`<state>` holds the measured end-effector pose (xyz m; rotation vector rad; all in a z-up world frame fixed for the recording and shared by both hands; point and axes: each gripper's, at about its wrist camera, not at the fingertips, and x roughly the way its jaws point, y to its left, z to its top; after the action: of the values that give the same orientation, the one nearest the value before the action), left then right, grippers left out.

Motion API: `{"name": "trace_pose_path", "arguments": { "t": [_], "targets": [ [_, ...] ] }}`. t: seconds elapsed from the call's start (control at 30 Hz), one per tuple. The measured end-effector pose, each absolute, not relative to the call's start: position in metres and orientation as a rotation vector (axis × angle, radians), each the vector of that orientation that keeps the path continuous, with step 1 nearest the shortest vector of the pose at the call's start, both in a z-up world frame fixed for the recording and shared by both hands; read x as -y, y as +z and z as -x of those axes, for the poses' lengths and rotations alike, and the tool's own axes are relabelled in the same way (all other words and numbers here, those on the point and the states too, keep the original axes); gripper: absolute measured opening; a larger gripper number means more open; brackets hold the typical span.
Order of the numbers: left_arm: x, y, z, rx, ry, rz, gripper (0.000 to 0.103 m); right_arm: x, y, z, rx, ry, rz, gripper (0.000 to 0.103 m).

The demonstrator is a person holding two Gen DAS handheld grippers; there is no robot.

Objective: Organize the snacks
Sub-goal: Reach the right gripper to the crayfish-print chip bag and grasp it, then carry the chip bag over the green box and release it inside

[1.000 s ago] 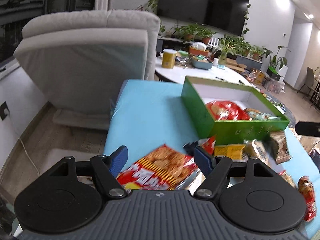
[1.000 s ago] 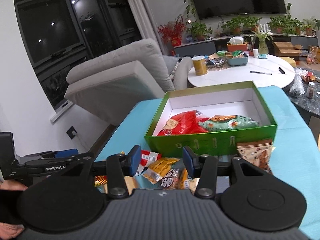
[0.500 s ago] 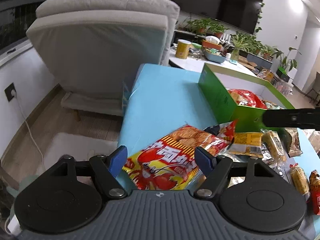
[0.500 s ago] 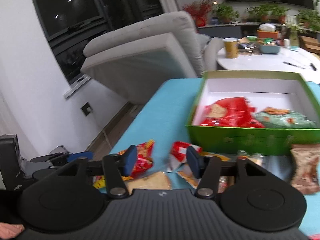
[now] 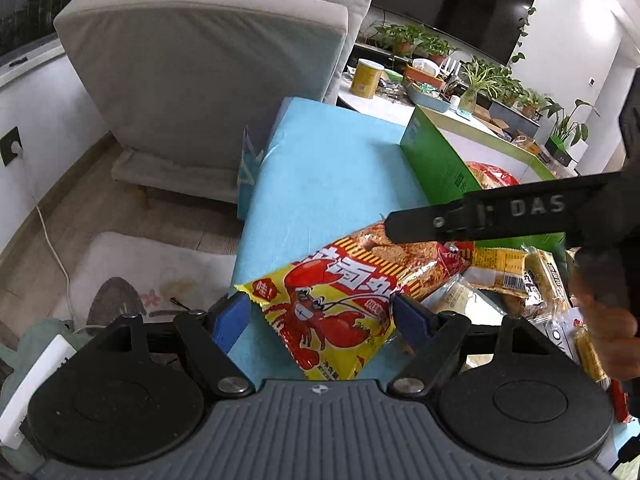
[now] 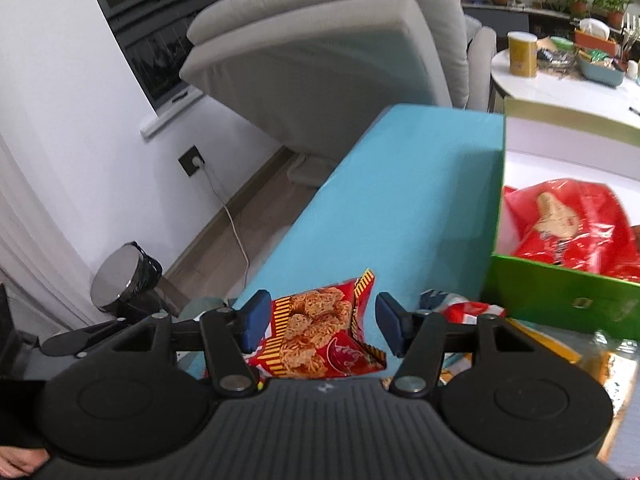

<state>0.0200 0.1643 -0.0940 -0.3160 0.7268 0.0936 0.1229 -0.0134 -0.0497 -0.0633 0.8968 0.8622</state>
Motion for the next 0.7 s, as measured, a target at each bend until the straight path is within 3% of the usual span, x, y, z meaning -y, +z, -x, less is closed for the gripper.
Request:
{"name": "trace_pose_path", "arguments": {
  "t": [0.47, 0.7],
  "targets": [
    [-0.167, -0.103, -0.029, -0.739, 0.049, 0.326, 0.075, 0.000, -0.070, -0.128, -0.993, 0.872, 0.056, 0.079],
    [-0.162, -0.098, -0.030, -0.718, 0.050, 0.304, 0.073, 0.003, -0.063, -0.123, -0.954, 0.881, 0.072, 0.071]
  ]
}}
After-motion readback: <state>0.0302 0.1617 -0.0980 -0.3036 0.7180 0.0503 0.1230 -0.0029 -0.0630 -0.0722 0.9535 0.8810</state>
